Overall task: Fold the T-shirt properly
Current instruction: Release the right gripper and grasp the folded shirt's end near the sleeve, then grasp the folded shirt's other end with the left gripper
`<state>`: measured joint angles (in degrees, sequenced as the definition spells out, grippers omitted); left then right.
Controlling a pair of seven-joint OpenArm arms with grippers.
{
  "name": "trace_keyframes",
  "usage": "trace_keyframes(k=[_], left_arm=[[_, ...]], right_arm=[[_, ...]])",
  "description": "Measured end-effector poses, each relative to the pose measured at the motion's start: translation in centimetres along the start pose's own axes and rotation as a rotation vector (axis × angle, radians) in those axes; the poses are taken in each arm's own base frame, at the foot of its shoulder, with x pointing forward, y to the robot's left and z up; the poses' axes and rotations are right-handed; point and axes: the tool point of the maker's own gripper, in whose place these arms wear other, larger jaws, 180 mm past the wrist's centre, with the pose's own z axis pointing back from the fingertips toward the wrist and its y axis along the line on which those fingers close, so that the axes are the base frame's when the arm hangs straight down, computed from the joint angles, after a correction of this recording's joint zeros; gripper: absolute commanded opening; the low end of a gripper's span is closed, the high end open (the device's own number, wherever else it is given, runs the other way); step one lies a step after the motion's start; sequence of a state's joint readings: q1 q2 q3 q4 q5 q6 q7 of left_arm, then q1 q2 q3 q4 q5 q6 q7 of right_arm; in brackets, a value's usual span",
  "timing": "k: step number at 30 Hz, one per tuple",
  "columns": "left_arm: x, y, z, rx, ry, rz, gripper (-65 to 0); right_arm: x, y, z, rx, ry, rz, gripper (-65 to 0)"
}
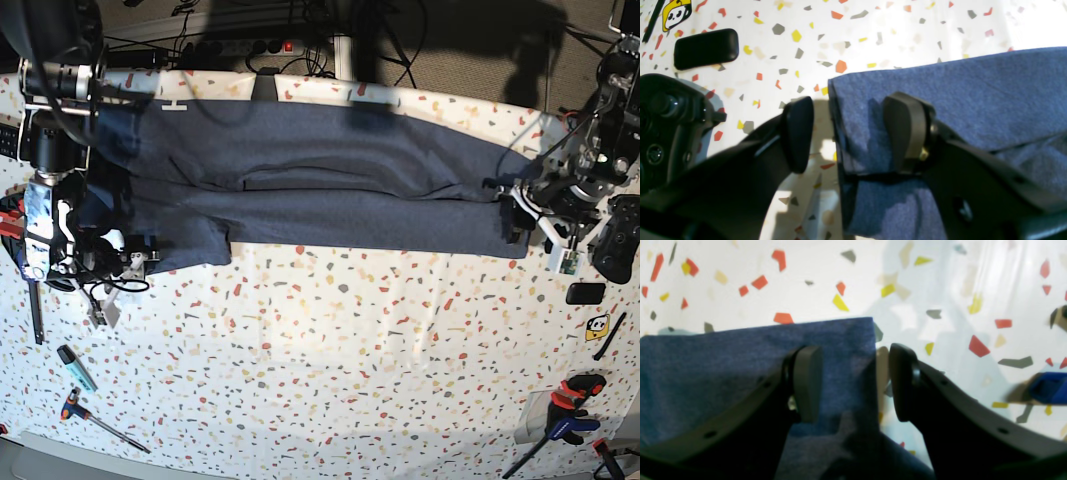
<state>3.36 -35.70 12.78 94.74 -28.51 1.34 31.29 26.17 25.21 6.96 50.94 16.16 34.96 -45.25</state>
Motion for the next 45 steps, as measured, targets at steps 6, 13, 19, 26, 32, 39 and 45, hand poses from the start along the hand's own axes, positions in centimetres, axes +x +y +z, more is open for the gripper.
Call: trace_keyframes(k=[6,13,19,26,32,39,45], left_arm=[[0.0,0.0,0.0,0.000,0.000,0.000,-29.2],[0.0,0.0,0.0,0.001,0.000,0.000,-29.2],[-0.1,0.0,0.0,0.001,0.001,0.001,-29.2],[-0.1,0.0,0.0,0.001,-0.001,0.001,-29.2],[-0.2,0.0,0.0,0.001,0.005,0.001,-29.2],[-0.1,0.0,0.0,0.001,0.003,0.001,-29.2],[-0.1,0.0,0.0,0.001,0.002,0.001,-29.2]], right_arm=[[-0.3,0.7,-0.5,0.020,0.005,-0.017,-59.2],[-0.1,0.5,-0.3,0.007,0.010,0.037,-65.0],[0.6,1.9,1.3,0.006,-0.031,0.170,-65.0],[-0.5,6.8,5.6,0.001,-0.153,0.367,-65.0],[-2.5,12.1,9.3,0.074,-0.235,0.459,-65.0],[-5.7,16.9,10.9,0.158,-0.251,0.443,-65.0],[-8.5,18.4,11.2,0.203,-0.225,0.415,-65.0]])
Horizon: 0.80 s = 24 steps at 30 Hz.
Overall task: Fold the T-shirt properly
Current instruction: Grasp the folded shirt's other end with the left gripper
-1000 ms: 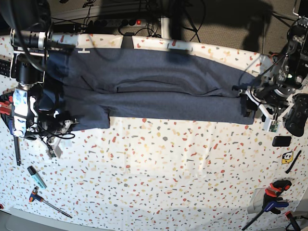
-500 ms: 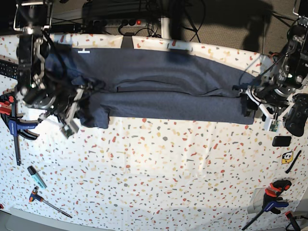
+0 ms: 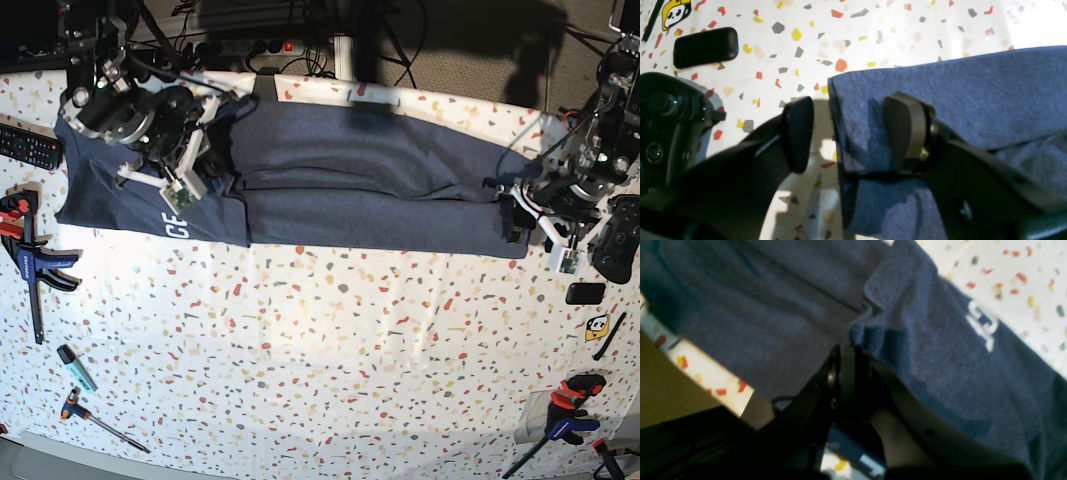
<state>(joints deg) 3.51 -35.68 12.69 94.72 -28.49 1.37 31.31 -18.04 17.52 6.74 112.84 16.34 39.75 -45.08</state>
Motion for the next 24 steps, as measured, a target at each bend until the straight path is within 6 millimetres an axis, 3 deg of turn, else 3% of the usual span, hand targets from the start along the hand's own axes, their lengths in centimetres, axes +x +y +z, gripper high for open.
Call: trace_keyframes(k=[5,12,16,18,21,24], left_arm=[[0.0,0.0,0.0,0.000,0.000,0.000,-29.2],[0.0,0.0,0.0,0.000,0.000,-0.001,-29.2],[0.0,0.0,0.0,0.000,0.000,-0.001,-29.2],[0.0,0.0,0.0,0.000,0.000,-0.001,-29.2],[0.0,0.7,0.2,0.011,0.010,-0.014,-29.2],[0.4,3.2,0.7,0.060,0.014,-0.001,-29.4]], right_arm=[[-1.8,1.2,0.3,0.024,0.037,-0.019,-65.0],[-2.0,1.6,0.4,0.032,0.036,-0.026,-65.0],[-1.3,2.3,0.4,0.074,-0.005,-0.065,-40.6],[-0.7,2.8,0.5,0.100,-0.032,-0.090,-33.5],[-0.4,2.7,0.4,0.106,-0.040,-0.094,-32.9],[-0.7,2.6,0.4,0.104,-0.010,-0.089,-32.9]])
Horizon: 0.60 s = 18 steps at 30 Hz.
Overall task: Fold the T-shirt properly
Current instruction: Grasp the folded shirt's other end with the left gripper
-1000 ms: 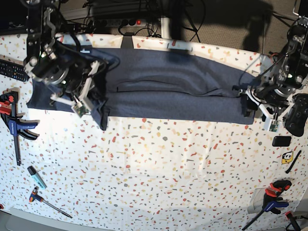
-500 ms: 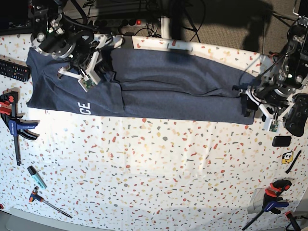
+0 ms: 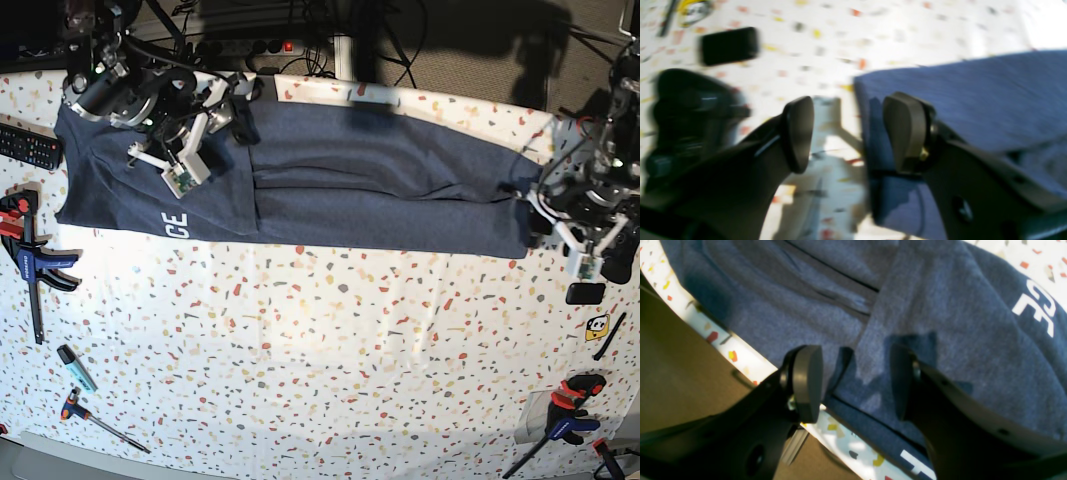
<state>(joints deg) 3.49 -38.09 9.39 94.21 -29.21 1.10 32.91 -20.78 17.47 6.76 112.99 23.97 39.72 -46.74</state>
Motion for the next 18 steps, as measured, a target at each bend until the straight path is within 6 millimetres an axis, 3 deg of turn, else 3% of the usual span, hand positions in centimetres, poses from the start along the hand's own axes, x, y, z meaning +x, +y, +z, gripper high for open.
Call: trace_keyframes(k=[2,5,13,18], left_arm=[[0.0,2.0,0.0,0.020,0.003,0.084,-29.4],[-1.7,2.8,-0.2,-0.063,0.039,0.174,-29.4],[-6.7,1.4,-0.5,-0.290,0.118,0.323,-29.4],[-7.3,0.0,-0.3,-0.409,0.126,0.373,-29.4]], right_arm=[[-0.6,0.0,0.0,0.000,0.033,0.000,-32.9],[-0.8,-0.1,0.0,-0.001,0.052,0.002,-32.9],[-0.7,-0.2,0.0,-0.003,0.048,0.003,-32.9],[-0.7,-0.2,0.0,-0.003,0.048,0.004,-32.9]])
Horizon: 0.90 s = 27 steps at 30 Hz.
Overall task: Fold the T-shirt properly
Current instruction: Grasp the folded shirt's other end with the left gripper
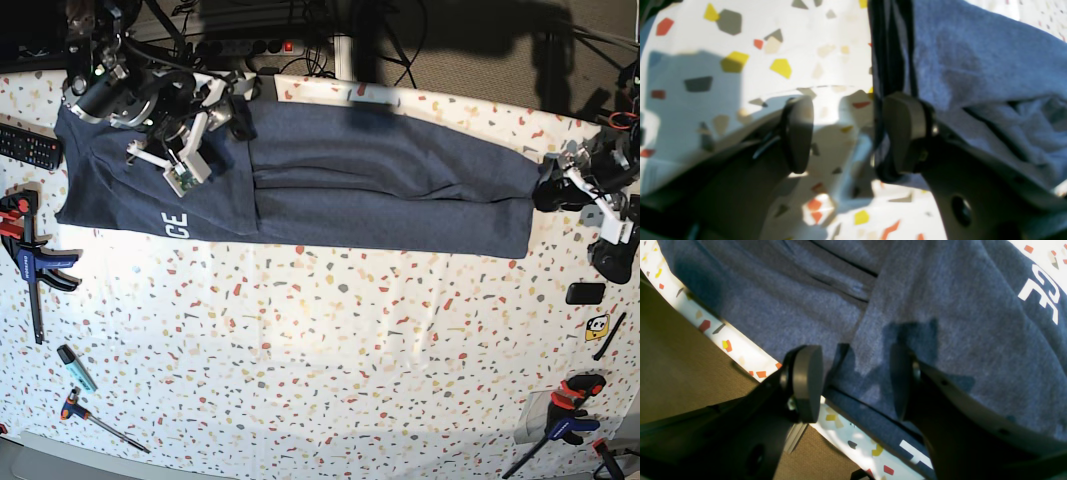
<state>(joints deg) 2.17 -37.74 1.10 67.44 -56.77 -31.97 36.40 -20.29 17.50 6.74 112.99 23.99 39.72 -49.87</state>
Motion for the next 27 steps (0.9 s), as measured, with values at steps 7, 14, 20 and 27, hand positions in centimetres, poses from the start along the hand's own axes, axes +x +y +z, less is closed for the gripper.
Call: trace_keyframes(k=[7,14,20,27], left_arm=[[0.4,-3.7,-2.3,-0.171,0.022,0.080,-29.4],[0.0,-5.2,-3.3,-0.208,0.038,0.087,-37.6],[-0.7,-3.9,-2.8,-0.159,0.087,0.042,-65.0],[0.1,-0.8,-0.6,-0.072,0.106,0.007,-65.0]], right_arm=[[0.0,0.0,0.0,0.000,-0.001,0.000,-32.9],[0.0,0.0,0.0,0.000,0.000,0.000,-32.9],[0.0,0.0,0.0,0.000,-0.001,-0.001,-32.9],[0.4,0.0,0.0,0.000,-0.024,-0.001,-32.9]])
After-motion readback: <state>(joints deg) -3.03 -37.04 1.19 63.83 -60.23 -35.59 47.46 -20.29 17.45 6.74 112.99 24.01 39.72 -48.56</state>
